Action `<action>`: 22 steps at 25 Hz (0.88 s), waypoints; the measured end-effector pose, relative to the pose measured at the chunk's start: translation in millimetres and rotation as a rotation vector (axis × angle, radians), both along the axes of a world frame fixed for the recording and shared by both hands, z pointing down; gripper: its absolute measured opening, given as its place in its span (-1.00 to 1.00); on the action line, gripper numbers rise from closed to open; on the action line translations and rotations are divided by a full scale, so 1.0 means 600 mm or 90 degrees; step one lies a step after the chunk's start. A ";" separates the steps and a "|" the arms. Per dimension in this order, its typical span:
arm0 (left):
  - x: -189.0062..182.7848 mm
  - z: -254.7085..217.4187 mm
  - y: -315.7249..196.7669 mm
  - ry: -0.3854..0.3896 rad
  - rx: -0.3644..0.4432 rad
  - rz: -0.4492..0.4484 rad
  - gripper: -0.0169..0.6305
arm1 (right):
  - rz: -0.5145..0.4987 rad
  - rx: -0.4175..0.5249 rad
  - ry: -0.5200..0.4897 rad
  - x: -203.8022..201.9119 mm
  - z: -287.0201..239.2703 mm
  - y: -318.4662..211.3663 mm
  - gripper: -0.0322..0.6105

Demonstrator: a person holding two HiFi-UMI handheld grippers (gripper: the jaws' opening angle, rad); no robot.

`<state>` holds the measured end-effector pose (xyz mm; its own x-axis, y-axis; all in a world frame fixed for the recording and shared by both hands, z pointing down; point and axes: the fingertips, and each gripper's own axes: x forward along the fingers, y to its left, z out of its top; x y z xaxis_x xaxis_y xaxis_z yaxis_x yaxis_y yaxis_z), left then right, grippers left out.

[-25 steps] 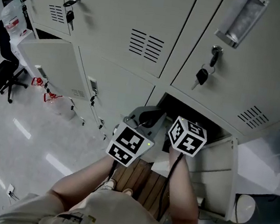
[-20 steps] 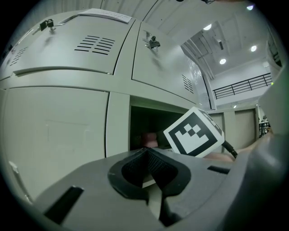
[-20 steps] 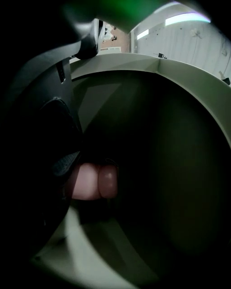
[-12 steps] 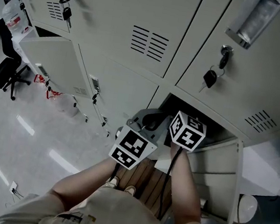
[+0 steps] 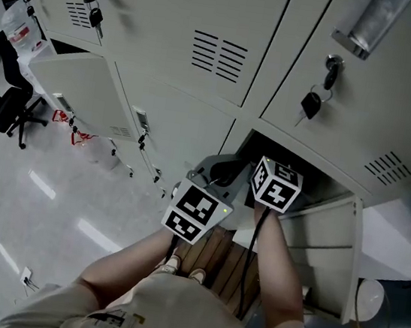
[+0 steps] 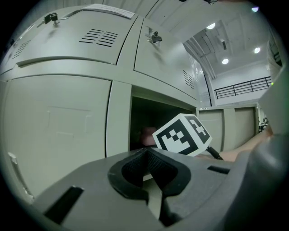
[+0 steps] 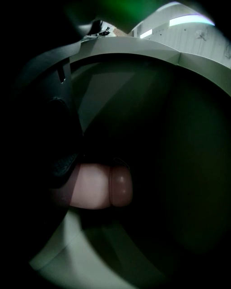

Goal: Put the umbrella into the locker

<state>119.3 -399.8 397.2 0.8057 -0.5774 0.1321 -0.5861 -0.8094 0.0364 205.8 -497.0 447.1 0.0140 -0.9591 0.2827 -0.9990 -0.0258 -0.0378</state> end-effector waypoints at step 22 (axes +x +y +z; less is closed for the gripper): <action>-0.042 -0.037 0.059 -0.004 0.026 -0.013 -0.92 | -0.048 -0.038 0.011 -0.027 -0.031 0.059 -0.42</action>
